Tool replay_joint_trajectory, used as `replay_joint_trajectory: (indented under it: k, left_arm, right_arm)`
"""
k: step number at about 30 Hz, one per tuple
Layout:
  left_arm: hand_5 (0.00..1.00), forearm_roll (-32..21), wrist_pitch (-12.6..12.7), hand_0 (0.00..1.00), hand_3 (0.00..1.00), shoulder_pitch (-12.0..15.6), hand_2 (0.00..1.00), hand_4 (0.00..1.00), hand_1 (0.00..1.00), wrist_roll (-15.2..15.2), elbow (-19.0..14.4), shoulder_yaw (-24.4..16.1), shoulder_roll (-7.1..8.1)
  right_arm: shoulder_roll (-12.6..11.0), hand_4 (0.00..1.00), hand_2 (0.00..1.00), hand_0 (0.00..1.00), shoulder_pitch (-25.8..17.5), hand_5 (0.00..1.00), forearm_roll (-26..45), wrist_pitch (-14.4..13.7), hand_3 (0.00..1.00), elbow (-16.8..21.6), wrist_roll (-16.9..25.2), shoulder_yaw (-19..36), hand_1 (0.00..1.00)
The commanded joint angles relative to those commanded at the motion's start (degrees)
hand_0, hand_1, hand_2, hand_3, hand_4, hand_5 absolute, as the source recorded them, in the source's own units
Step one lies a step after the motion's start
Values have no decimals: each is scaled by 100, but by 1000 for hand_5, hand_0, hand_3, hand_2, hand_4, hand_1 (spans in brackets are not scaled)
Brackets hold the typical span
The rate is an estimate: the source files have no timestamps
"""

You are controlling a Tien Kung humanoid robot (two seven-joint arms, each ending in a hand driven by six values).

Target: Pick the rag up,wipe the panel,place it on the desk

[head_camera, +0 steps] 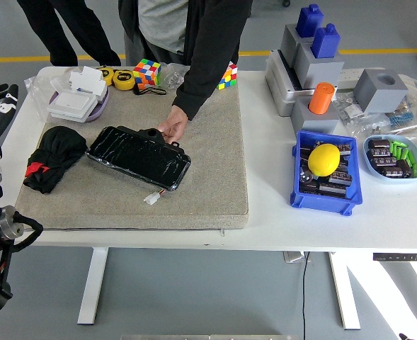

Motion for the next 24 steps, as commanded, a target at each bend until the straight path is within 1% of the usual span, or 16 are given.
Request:
replay_joint_trajectory:
  k: [11,24]
  left_arm:
    - [152,-6,-13,483,579,-50,543,821,560,30,-3,-10,40]
    - [153,23,-18,483,578,-29,543,820,562,40,-66,-23,60]
  right_arm:
    - [-21,906,477,589,44,362,-10,-5,521,8,1,20,563]
    - [-77,905,476,589,52,362,38,-6,522,29,4,-83,563]
